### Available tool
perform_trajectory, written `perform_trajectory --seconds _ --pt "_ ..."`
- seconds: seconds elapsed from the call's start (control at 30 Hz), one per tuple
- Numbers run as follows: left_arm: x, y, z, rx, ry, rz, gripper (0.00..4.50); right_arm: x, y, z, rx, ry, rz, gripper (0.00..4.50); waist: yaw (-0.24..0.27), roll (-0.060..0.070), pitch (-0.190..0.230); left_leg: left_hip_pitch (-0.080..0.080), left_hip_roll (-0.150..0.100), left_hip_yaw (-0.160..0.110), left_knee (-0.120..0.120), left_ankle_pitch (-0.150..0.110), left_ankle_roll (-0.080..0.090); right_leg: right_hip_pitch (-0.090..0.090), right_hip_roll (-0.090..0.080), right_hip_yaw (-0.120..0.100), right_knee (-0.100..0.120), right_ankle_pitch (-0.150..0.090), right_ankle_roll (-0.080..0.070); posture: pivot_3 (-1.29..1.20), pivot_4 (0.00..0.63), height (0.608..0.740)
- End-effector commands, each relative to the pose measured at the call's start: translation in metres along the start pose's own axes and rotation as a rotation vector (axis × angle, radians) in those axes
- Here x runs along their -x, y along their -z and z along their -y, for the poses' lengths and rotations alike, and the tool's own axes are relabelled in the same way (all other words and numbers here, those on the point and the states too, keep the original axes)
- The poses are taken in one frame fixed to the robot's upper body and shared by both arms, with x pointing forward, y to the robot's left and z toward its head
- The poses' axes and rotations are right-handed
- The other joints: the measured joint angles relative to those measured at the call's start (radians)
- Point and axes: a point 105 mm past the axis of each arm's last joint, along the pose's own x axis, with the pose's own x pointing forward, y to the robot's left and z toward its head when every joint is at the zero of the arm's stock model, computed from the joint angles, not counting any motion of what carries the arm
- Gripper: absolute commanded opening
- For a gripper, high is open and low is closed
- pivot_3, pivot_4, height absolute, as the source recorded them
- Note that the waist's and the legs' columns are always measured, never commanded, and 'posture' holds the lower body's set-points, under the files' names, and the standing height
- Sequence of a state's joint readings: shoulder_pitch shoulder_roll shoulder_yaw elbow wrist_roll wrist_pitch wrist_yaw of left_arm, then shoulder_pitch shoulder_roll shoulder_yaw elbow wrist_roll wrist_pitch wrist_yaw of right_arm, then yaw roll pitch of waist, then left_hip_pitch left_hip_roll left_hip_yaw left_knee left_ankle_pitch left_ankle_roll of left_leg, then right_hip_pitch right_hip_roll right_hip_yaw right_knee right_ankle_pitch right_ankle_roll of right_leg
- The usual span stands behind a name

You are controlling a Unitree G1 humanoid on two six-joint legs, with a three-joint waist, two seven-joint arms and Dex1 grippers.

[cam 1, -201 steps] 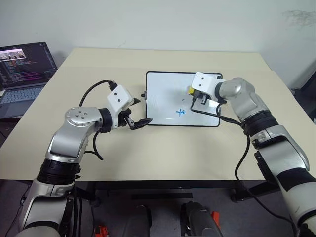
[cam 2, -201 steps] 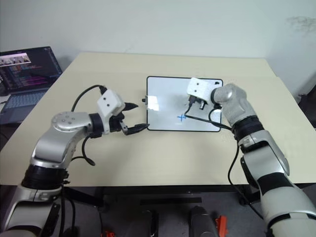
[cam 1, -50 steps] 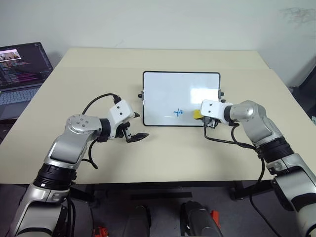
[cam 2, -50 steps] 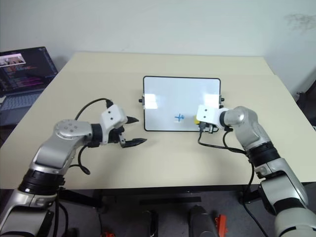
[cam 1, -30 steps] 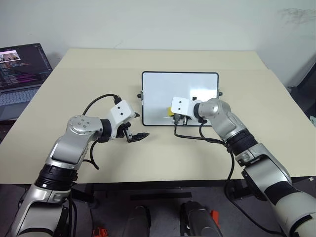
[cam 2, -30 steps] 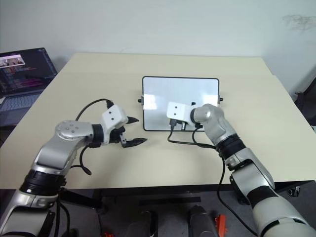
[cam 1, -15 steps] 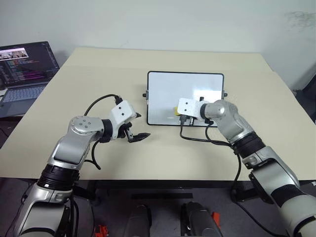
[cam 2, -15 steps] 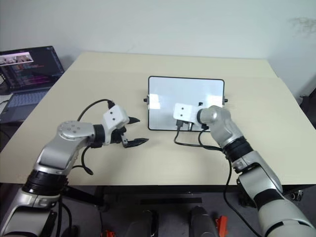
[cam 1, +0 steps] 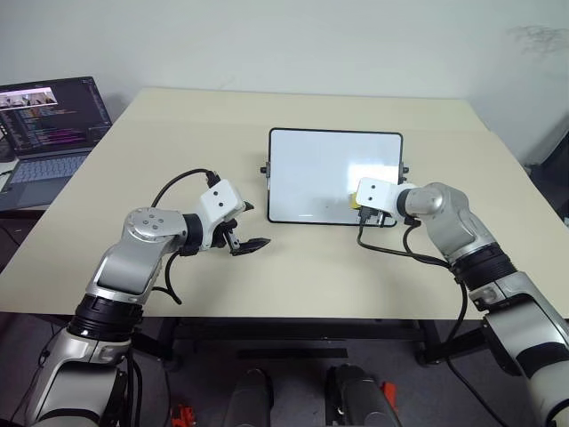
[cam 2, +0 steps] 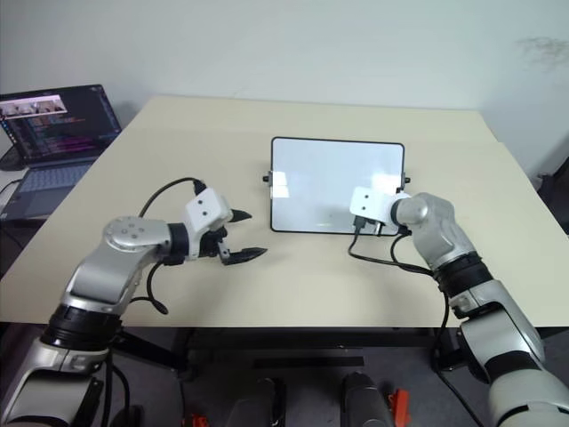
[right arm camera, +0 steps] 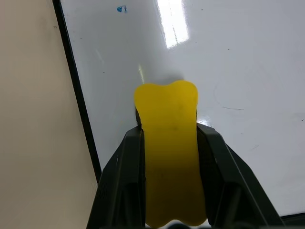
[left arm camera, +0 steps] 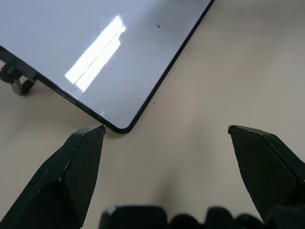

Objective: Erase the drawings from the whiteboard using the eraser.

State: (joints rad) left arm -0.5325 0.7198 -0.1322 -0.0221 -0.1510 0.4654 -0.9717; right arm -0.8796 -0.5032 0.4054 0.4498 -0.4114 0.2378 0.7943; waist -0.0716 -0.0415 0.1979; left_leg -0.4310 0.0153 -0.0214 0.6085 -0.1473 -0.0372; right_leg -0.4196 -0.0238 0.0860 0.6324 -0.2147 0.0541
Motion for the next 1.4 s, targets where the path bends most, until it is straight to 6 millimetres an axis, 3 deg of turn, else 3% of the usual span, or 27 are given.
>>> perform_trajectory --seconds 0.03,0.27,0.4,0.53,0.73,0.93,1.1,1.27,1.33,1.4 --pt "0.003 -0.012 -0.005 -0.041 -0.021 0.031 4.50 -0.013 -0.023 -0.013 0.008 -0.040 0.037 1.09 -0.012 0.000 0.000 0.000 0.002 0.000 0.000 0.000 0.000 0.000 0.000 -0.002 -0.003 0.000 0.000 0.00 0.150 0.740" --pt "0.003 -0.011 -0.004 -0.038 -0.020 0.031 4.50 -0.029 -0.084 -0.024 0.008 -0.047 0.165 1.09 -0.029 0.000 0.000 0.001 0.015 0.008 0.000 0.002 0.002 -0.003 0.001 -0.015 -0.002 0.010 -0.009 0.00 0.150 0.740" --pt "0.002 -0.012 -0.003 -0.038 -0.020 0.032 4.50 -0.031 -0.101 -0.028 0.011 -0.053 0.200 1.09 -0.022 0.000 0.000 0.001 0.016 0.004 -0.005 0.004 0.006 -0.007 0.003 -0.019 0.001 0.019 -0.006 0.00 0.150 0.740" --pt "0.002 -0.011 -0.003 -0.037 -0.020 0.031 4.50 -0.030 -0.095 -0.025 0.008 -0.043 0.188 1.09 -0.016 0.000 0.000 0.000 0.016 0.004 -0.012 0.004 0.006 -0.010 0.004 -0.020 0.001 0.018 -0.007 0.00 0.150 0.740" --pt "0.000 -0.011 -0.003 -0.038 -0.016 0.032 4.50 -0.025 -0.066 -0.016 -0.021 -0.022 0.120 1.09 -0.009 0.000 0.000 -0.001 0.016 0.004 -0.013 0.004 0.006 -0.011 0.004 -0.020 0.001 0.017 -0.007 0.00 0.150 0.740" --pt "0.002 -0.010 -0.006 -0.043 -0.020 0.027 4.50 -0.008 -0.004 -0.011 -0.041 -0.010 -0.013 1.09 0.014 -0.001 0.000 -0.001 0.014 0.006 -0.012 0.001 0.001 -0.009 -0.001 -0.021 -0.004 0.017 -0.008 0.00 0.150 0.740" --pt "0.003 -0.011 -0.008 -0.049 -0.020 0.028 4.50 0.012 0.027 -0.002 -0.068 0.014 -0.071 1.09 0.017 -0.001 0.000 -0.001 0.014 0.006 -0.008 0.000 0.000 -0.008 -0.003 -0.022 -0.008 0.017 -0.008 0.00 0.150 0.740" --pt "0.002 -0.019 -0.008 -0.050 -0.011 0.059 4.50 0.034 -0.009 0.015 -0.093 0.042 0.165 1.09 0.015 0.000 0.000 -0.004 0.015 0.008 -0.008 0.000 0.000 -0.004 -0.014 -0.034 -0.023 0.018 -0.008 0.00 0.150 0.740" --pt "0.002 -0.025 -0.009 -0.052 -0.009 0.076 4.50 0.061 -0.035 0.044 -0.191 0.122 0.329 1.09 0.013 0.001 0.001 -0.004 0.015 0.015 -0.008 0.000 0.000 -0.005 -0.022 -0.040 -0.023 0.018 -0.008 0.00 0.150 0.740" --pt "0.002 -0.027 -0.010 -0.053 -0.008 0.081 4.50 0.081 -0.046 0.062 -0.251 0.180 0.414 1.09 0.013 0.001 0.001 -0.003 0.016 0.018 -0.008 0.001 0.001 -0.007 -0.024 -0.043 -0.021 0.020 -0.005 0.00 0.150 0.740"
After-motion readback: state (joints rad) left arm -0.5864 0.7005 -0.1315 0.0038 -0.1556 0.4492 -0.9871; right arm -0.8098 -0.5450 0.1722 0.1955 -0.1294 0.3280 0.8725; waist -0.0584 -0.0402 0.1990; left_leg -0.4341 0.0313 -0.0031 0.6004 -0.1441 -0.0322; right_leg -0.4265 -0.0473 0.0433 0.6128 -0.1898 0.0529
